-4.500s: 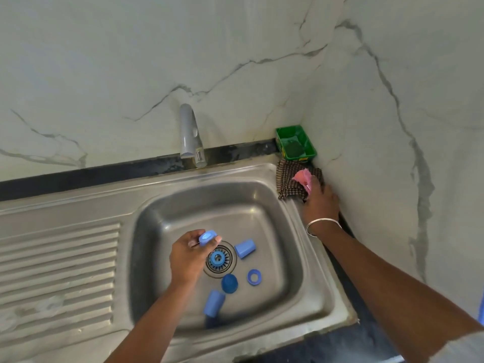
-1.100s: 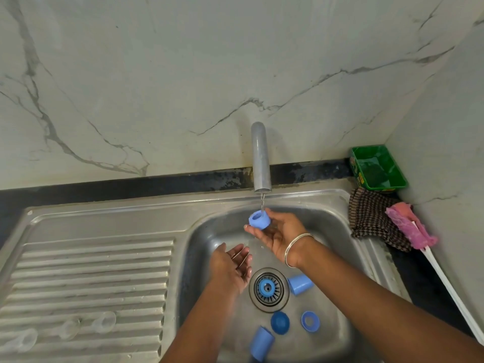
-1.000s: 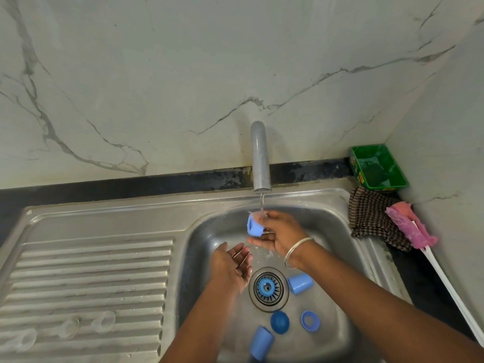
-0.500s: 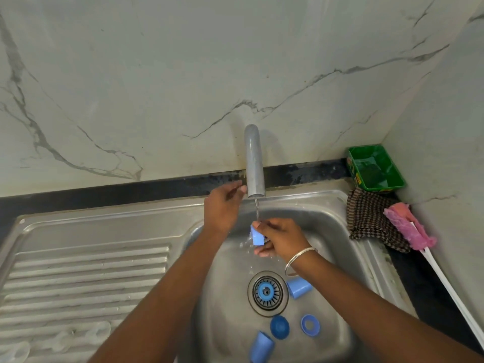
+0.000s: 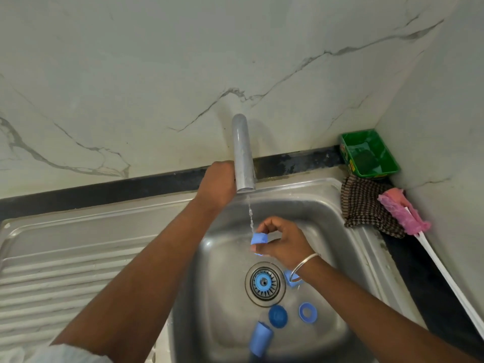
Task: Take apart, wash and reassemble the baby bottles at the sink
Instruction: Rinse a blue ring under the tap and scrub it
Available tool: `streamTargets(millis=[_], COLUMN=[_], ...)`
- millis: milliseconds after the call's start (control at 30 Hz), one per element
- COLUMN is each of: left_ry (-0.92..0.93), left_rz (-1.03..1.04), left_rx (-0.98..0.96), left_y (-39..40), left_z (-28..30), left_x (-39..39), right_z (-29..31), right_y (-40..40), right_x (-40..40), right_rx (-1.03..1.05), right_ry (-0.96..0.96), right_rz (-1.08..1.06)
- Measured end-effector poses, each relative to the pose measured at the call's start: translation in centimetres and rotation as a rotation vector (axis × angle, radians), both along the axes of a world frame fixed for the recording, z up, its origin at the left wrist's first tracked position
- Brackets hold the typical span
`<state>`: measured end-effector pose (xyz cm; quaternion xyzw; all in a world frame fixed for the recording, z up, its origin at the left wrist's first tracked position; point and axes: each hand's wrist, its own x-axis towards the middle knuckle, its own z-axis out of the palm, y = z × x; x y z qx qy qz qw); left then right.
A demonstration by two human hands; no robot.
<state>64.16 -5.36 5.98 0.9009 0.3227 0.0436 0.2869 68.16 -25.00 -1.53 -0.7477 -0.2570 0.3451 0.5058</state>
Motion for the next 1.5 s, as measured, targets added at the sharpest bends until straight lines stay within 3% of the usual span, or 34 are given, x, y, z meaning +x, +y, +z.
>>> streamTargets(millis=[100, 233, 400, 533, 567, 700, 800, 867, 1000, 1067, 1167, 1233, 1367, 1500], left_ry=[0.007, -0.063, -0.071, -0.138, -0.149, -0.152, -0.147, -0.145, -0.114, -0.165, -0.367, -0.459, -0.436, -0.399], left_rz=[0.015, 0.032, 0.072, 0.273, 0.293, 0.28, 0.25, 0.269, 0.278, 0.337, 0.456, 0.387, 0.313, 0.338], left_rx=[0.008, -0.096, -0.176, -0.401, -0.446, -0.488, -0.398, -0.331, -0.13, -0.164, -0.404, -0.484, -0.409, -0.342], left_y=[-0.1, -1.0, -3.3, -6.6, -7.4, -9.7, -10.5, -10.5, -10.0, -9.7, -9.3, -8.7, -6.2, -2.8], left_z=[0.2, 0.1, -2.1, -4.2, -4.7, -5.6, -5.9, -5.8, -5.8, -6.1, -6.1, -5.1, -2.8, -0.5], left_x=[0.2, -0.9, -4.9, -9.1, -10.5, -15.0, -18.4, -19.6, -23.1, -24.7, -26.5, -27.6, -29.3, -31.6], right_z=[-0.1, -0.2, 1.7, 1.6, 1.7, 2.2, 2.3, 2.1, 2.6, 3.3, 4.4, 5.2, 6.8, 8.0], right_y=[-0.8, -2.1, -3.3, -4.5, -4.8, -4.5, -4.5, -4.2, -2.3, -0.9, 1.4, 3.4, 7.2, 10.7], right_x=[-0.4, -1.0, -2.4, -3.6, -4.2, -6.1, -7.6, -8.0, -9.6, -10.7, -13.1, -14.8, -17.5, -19.6], right_rx=[-0.006, -0.108, 0.112, -0.175, -0.154, 0.038, -0.142, -0.099, -0.219, -0.155, -0.036, 0.034, 0.091, 0.15], right_ry=[-0.113, -0.366, -0.538, -0.648, -0.65, -0.624, -0.595, -0.543, -0.453, -0.342, -0.196, -0.156, -0.133, 0.053], right_rz=[0.052, 0.297, 0.166, 0.275, 0.254, 0.137, 0.135, 0.046, 0.033, 0.017, 0.111, 0.167, 0.27, 0.336])
